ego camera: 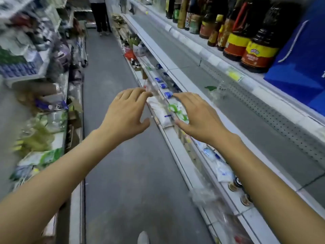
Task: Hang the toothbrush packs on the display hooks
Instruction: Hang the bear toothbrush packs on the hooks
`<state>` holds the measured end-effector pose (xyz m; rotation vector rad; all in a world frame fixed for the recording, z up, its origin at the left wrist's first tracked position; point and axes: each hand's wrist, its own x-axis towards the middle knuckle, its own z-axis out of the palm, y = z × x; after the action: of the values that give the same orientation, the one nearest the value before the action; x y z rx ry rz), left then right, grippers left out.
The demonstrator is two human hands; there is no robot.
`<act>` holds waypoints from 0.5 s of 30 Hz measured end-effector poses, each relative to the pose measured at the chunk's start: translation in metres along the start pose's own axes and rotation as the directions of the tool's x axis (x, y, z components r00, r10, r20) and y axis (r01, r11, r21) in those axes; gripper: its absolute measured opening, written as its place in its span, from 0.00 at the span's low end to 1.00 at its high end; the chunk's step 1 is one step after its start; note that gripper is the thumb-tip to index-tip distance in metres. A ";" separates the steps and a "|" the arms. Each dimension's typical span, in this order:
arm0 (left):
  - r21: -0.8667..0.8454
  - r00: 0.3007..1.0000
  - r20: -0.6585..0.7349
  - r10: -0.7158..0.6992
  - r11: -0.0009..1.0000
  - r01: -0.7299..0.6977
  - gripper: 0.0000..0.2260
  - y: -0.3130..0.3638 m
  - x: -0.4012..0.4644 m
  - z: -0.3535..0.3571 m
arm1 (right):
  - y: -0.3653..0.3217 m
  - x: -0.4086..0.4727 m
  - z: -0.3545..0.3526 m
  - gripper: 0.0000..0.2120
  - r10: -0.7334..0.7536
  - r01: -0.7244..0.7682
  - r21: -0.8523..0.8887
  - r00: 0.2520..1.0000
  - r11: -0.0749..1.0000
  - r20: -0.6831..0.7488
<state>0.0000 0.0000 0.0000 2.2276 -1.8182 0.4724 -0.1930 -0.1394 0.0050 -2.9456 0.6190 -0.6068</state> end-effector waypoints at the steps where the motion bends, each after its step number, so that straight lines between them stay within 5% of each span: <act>1: -0.003 1.000 0.013 -0.008 1.000 0.008 0.30 -0.012 0.003 0.002 | -0.001 0.014 0.008 0.30 -0.023 0.023 0.021 1.000 1.000 -0.002; 15: 0.073 0.965 0.025 -0.263 0.963 0.260 0.29 -0.151 0.052 0.055 | -0.012 0.205 0.102 0.34 -0.220 0.214 0.060 0.968 0.975 0.118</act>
<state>0.1625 -0.0368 -0.0268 2.4901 -1.5107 0.4523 0.0235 -0.2119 -0.0129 -3.0005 0.2685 -0.4425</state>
